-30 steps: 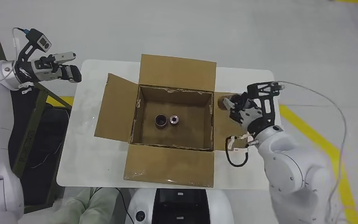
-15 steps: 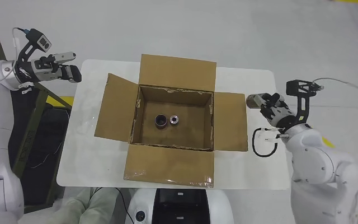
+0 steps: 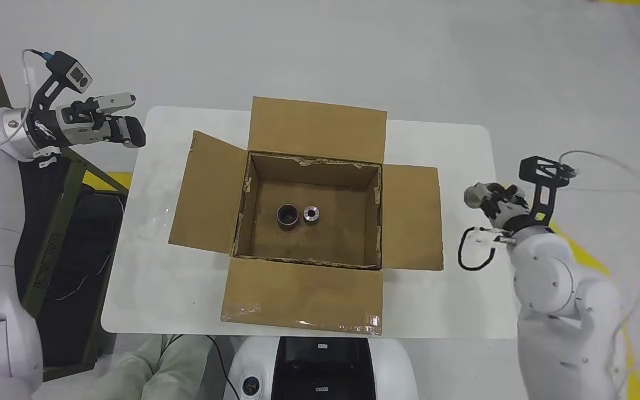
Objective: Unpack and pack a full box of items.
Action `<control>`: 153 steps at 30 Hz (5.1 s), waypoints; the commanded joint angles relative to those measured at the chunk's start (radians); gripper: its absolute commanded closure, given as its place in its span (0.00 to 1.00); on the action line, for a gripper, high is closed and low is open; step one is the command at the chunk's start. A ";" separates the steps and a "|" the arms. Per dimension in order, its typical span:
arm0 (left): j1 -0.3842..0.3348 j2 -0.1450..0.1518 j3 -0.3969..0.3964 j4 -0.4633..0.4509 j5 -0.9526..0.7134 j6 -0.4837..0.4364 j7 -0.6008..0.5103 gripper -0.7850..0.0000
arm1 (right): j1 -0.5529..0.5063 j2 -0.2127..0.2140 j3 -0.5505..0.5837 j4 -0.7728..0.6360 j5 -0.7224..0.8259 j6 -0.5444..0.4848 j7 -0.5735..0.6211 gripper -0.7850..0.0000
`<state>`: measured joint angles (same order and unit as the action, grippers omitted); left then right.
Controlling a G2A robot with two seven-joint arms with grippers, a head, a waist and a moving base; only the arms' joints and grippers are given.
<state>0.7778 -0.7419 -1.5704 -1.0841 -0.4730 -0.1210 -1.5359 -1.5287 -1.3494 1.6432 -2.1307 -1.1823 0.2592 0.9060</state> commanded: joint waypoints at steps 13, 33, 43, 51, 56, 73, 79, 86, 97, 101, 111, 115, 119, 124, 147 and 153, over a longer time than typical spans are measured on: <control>0.000 0.000 0.000 0.000 0.000 0.000 0.000 0.00 | 0.015 -0.006 -0.051 0.142 -0.044 0.114 -0.069 1.00; 0.000 0.000 0.000 0.000 0.000 0.000 0.000 0.00 | 0.086 -0.014 -0.095 0.363 -0.048 0.187 -0.137 1.00; 0.000 0.000 0.000 0.000 0.000 0.000 0.000 0.00 | 0.116 -0.018 -0.111 0.437 -0.053 0.218 -0.153 1.00; 0.000 0.000 0.000 0.000 0.000 0.000 0.000 0.00 | 0.123 -0.021 -0.122 0.457 -0.057 0.233 -0.155 0.78; 0.000 0.000 0.000 0.000 0.000 0.000 0.000 0.00 | 0.128 -0.022 -0.130 0.460 -0.064 0.236 -0.151 0.37; 0.000 0.000 0.000 0.000 0.000 0.000 0.000 0.00 | 0.060 -0.019 -0.102 0.246 -0.145 0.283 -0.142 0.22; 0.000 0.000 0.000 0.000 0.000 0.000 0.000 0.00 | 0.035 -0.019 -0.110 0.129 -0.174 0.264 -0.122 0.24; 0.000 0.000 0.000 0.000 0.000 0.000 0.000 0.00 | 0.035 -0.022 -0.166 0.020 -0.223 0.219 -0.117 0.22; 0.000 0.000 0.000 0.000 0.000 0.000 0.000 0.00 | 0.088 -0.029 -0.338 -0.082 -0.306 0.103 -0.037 0.13; 0.000 0.000 0.000 0.000 0.000 0.000 0.000 0.00 | 0.110 -0.037 -0.437 -0.117 -0.318 0.074 -0.038 0.13; 0.000 0.000 0.000 0.000 0.000 0.000 0.000 0.00 | 0.183 -0.057 -0.617 -0.088 -0.318 -0.012 -0.006 0.20; 0.000 0.000 0.000 0.000 0.000 0.000 0.000 0.00 | 0.216 -0.063 -0.660 -0.051 -0.292 -0.072 0.039 0.22; 0.000 0.000 0.000 0.000 0.000 0.000 0.000 0.00 | 0.245 -0.069 -0.691 -0.013 -0.238 -0.121 0.082 0.20; 0.000 0.000 0.000 0.000 0.000 0.000 0.000 0.00 | 0.276 -0.079 -0.721 0.065 -0.187 -0.138 0.090 0.22; 0.000 0.000 0.000 0.000 0.000 0.000 0.000 0.00 | 0.427 -0.114 -0.763 0.411 -0.068 -0.170 0.131 0.31; 0.000 0.000 0.000 0.000 0.000 0.000 0.000 0.00 | 0.451 -0.123 -0.784 0.471 -0.039 -0.185 0.142 0.33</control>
<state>0.7778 -0.7419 -1.5704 -1.0841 -0.4730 -0.1210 -1.5359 -1.0814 -1.4706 0.8625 -1.6694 -1.2286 0.0755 1.0476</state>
